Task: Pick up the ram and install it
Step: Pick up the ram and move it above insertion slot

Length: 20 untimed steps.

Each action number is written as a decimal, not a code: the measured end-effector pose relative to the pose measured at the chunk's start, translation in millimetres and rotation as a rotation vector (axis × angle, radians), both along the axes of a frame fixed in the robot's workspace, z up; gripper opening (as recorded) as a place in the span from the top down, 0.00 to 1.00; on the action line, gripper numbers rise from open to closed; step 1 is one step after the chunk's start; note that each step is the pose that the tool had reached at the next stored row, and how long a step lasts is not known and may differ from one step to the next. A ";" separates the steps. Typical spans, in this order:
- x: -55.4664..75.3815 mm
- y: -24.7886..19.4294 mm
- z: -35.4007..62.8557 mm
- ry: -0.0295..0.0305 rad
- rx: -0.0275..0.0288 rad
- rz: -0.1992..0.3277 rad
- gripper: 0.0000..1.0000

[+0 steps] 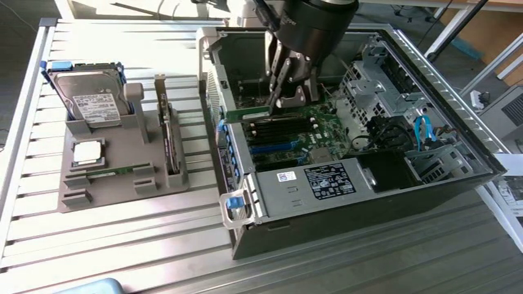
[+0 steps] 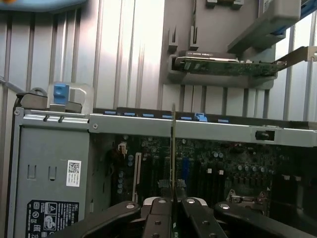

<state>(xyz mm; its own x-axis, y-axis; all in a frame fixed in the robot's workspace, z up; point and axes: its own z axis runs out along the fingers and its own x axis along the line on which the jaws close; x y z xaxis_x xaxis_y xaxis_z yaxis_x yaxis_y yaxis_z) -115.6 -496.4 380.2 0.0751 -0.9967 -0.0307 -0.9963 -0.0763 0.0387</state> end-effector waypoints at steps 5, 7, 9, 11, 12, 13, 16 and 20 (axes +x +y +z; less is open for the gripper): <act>13.2 0.0 0.0 0.0000 0.0000 0.000 0.86; 18.0 0.0 0.0 0.0000 -0.0001 0.000 0.86; 24.9 0.0 0.0 0.0000 0.0000 0.000 0.86; 29.8 0.0 0.0 0.0000 0.0000 0.000 0.86; 32.3 0.0 0.0 0.0000 0.0000 0.000 0.86; 34.4 0.0 0.0 0.0000 0.0000 0.000 0.86; 42.4 0.0 0.0 0.0000 0.0000 0.000 0.86; 51.9 0.0 0.0 0.0000 -0.0001 0.000 0.86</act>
<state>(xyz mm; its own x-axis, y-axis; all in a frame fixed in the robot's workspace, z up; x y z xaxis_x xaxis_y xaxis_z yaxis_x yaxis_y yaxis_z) -63.6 -496.4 380.2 0.0751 -0.9967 -0.0306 -0.9963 -0.0763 0.0387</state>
